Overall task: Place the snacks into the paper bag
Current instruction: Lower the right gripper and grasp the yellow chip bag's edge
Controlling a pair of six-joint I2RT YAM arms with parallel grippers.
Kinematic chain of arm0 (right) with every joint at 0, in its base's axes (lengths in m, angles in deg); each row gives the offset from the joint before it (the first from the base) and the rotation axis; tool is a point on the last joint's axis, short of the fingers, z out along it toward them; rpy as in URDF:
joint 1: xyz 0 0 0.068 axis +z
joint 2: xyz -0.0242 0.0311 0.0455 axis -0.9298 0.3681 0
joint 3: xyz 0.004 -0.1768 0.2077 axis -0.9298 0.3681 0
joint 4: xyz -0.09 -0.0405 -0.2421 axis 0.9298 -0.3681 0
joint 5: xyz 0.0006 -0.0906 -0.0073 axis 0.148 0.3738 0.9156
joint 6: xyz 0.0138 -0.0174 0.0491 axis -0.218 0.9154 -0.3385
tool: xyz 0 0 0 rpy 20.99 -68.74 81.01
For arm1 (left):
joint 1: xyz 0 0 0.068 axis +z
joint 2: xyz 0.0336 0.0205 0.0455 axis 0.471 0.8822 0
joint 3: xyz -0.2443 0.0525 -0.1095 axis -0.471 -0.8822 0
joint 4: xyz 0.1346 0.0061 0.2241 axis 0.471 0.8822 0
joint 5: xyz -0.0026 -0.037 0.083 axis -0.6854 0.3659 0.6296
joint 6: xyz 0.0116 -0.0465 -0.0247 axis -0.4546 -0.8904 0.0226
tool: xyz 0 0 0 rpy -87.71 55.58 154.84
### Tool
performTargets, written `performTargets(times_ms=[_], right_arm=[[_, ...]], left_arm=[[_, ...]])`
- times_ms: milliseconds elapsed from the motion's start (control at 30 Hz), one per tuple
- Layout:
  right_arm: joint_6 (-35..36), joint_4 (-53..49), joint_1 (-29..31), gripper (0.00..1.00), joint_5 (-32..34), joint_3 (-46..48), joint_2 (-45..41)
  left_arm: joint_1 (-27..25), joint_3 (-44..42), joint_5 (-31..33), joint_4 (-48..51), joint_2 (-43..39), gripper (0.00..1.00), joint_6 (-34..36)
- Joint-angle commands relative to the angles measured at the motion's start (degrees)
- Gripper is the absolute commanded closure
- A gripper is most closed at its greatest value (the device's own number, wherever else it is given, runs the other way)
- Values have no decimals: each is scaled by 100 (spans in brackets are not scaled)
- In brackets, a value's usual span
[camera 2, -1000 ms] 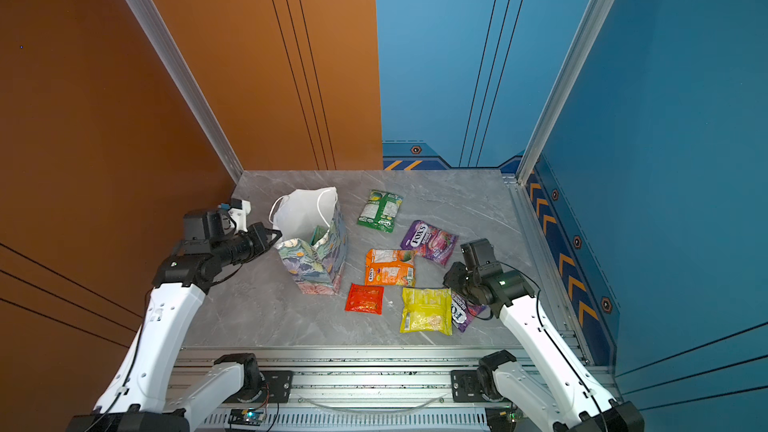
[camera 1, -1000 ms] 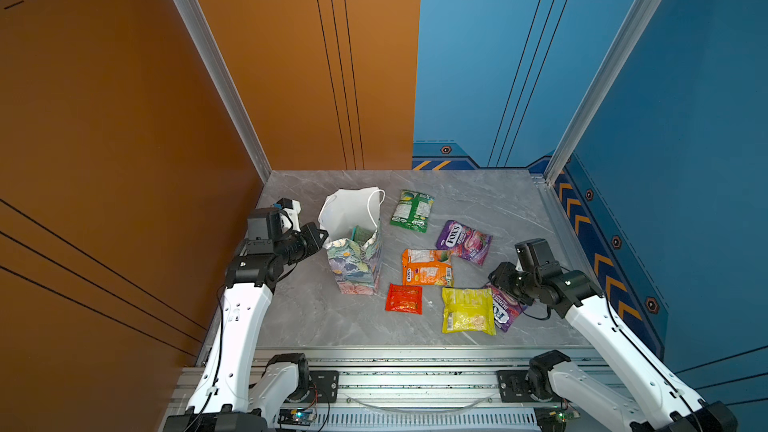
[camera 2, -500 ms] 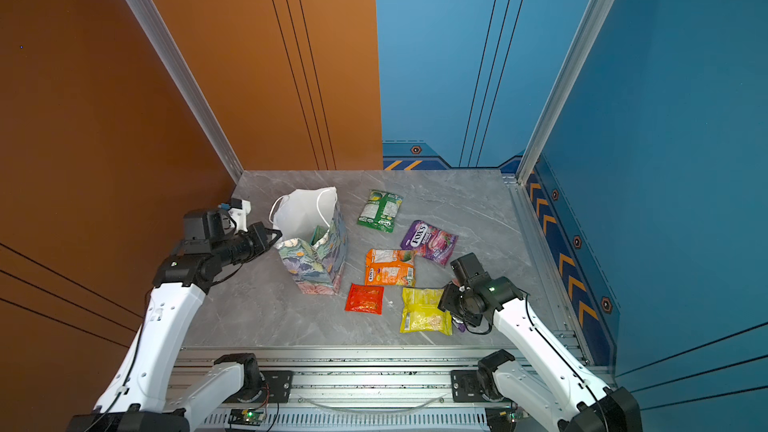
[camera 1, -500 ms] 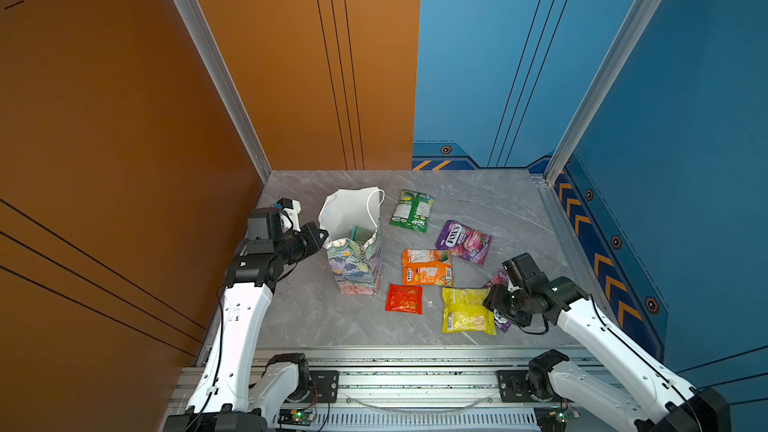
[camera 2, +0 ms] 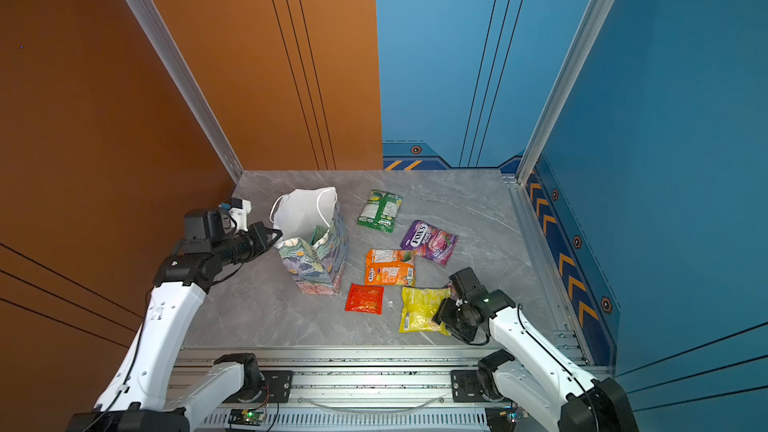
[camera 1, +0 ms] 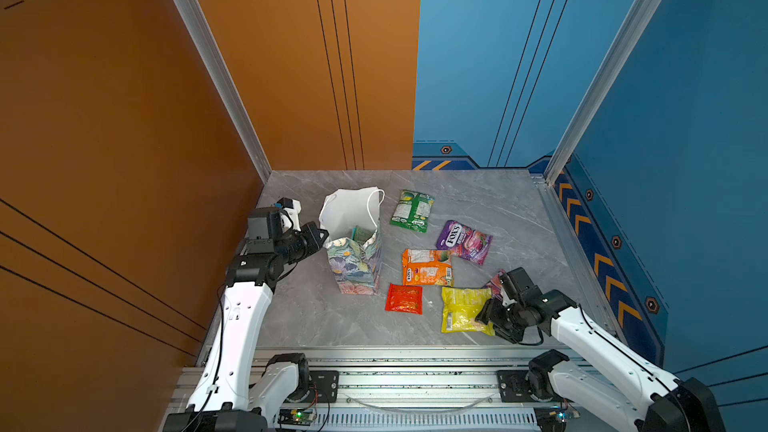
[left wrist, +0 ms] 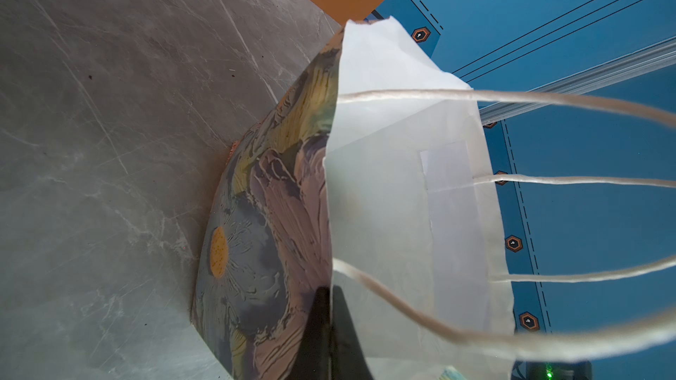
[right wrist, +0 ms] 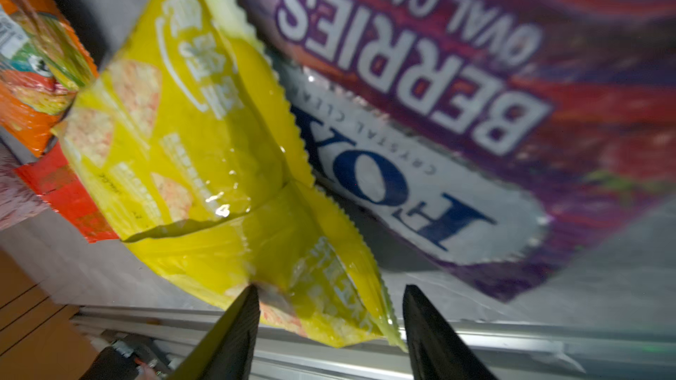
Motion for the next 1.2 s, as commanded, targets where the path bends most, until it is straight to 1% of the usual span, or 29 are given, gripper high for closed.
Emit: performTargets(times_ms=[0, 233, 400, 533, 633, 800, 900, 1000, 1100, 1133, 1167], right_arm=[[-536, 974, 11, 37, -446, 177, -59], [-855, 1767, 16, 37, -291, 216, -302], [-1170, 2700, 29, 38, -466, 457, -216], [-952, 2467, 106, 35, -324, 344, 84], [-772, 2493, 119, 35, -317, 352, 400], [-717, 3102, 151, 36, -637, 542, 1056], [-740, 3507, 212, 38, -781, 549, 1334], [-714, 3695, 265, 49, -823, 454, 1454], [-674, 3675, 266, 67, -805, 343, 1455], [-665, 3658, 266, 74, -820, 279, 1444], [-665, 3648, 266, 79, -836, 240, 1430]], left_arm=[[20, -32, -23, -34, 49, 100, 1], [15, -13, -19, -30, 82, 100, 16], [2, -25, -22, -32, 97, 100, 18], [3, -13, -12, -34, 84, 100, 23], [-5, -8, -12, -37, 94, 100, 19], [-8, 14, -7, -34, 80, 100, 26], [-10, 23, 5, -33, 80, 100, 4], [-15, 37, 5, -34, 82, 100, -7], [-16, 56, 14, -33, 94, 100, -6], [-22, 50, 15, -34, 102, 100, -1], [-28, 54, 9, -33, 106, 100, -1]])
